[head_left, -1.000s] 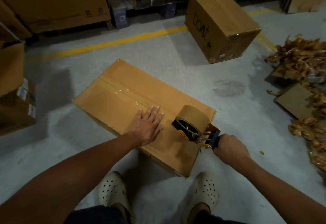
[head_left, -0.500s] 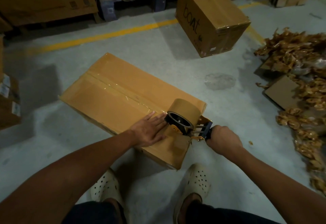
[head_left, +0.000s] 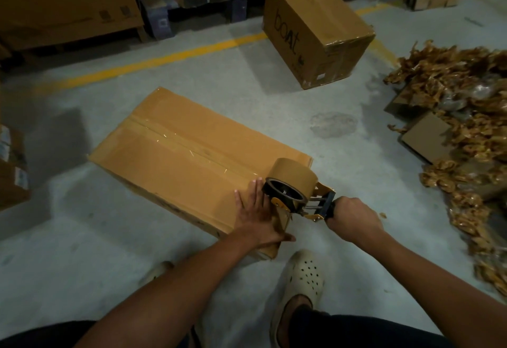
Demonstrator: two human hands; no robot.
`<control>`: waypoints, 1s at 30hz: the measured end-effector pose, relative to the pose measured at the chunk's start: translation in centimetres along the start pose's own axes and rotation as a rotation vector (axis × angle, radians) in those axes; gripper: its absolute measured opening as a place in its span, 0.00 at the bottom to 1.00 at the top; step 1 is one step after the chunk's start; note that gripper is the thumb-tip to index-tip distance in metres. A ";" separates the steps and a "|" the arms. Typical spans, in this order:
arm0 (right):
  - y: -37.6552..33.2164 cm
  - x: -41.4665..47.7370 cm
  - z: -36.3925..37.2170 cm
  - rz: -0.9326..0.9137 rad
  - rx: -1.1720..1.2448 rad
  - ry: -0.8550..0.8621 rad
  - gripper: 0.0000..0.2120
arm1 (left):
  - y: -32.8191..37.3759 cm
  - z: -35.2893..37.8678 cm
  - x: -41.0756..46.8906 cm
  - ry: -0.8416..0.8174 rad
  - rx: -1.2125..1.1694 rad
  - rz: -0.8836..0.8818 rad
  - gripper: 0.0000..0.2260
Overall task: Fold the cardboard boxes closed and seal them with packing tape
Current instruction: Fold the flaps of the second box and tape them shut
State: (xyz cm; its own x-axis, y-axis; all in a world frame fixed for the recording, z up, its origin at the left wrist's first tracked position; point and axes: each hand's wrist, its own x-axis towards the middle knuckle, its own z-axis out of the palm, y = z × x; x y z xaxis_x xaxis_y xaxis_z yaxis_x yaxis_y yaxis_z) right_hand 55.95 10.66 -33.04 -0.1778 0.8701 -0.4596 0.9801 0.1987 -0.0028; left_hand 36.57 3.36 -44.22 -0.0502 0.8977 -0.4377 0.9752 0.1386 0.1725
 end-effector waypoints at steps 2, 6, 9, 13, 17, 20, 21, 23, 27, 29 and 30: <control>-0.1 0.1 0.0 0.012 -0.003 -0.003 0.05 | 0.1 0.0 -0.1 0.017 0.018 0.000 0.61; -1.1 0.7 -0.3 0.014 0.008 0.004 0.05 | -0.8 -0.9 -0.1 0.038 0.019 -0.012 0.58; -3.1 1.6 -0.6 -0.008 0.026 0.012 0.05 | -3.0 -1.8 0.7 0.042 0.030 -0.018 0.58; -6.5 3.2 -1.3 -0.069 0.030 0.052 0.07 | -6.6 -3.4 2.0 0.040 0.090 -0.041 0.57; -7.6 3.6 -1.7 -0.080 0.020 0.085 0.05 | -7.8 -3.9 2.3 0.043 0.095 -0.032 0.56; -6.1 3.2 -0.9 -0.030 0.024 0.057 0.06 | -7.7 -3.7 2.3 0.056 0.093 -0.034 0.58; -5.2 3.0 -0.5 -0.014 0.029 0.047 0.06 | -7.7 -3.7 2.3 0.061 0.097 -0.038 0.59; -3.5 2.7 0.4 0.008 0.045 0.031 0.05 | -7.7 -3.7 2.3 0.062 0.107 -0.045 0.59; -1.9 2.3 1.9 0.022 0.097 0.024 0.06 | -7.6 -3.7 2.3 0.053 0.104 -0.001 0.55; -1.7 2.6 2.2 0.015 0.118 0.010 0.06 | -7.6 -3.8 2.2 0.053 0.097 0.020 0.52; -1.6 2.9 2.3 0.016 0.130 0.003 0.06 | -7.6 -3.7 2.3 0.059 0.097 0.035 0.50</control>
State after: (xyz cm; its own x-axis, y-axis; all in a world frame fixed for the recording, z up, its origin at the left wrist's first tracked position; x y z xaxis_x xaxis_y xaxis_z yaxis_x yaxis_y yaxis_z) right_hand 54.09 11.82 -36.37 -0.1622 0.8740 -0.4580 0.9860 0.1248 -0.1110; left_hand 28.28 5.89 -43.22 -0.0256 0.9246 -0.3800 0.9927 0.0684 0.0996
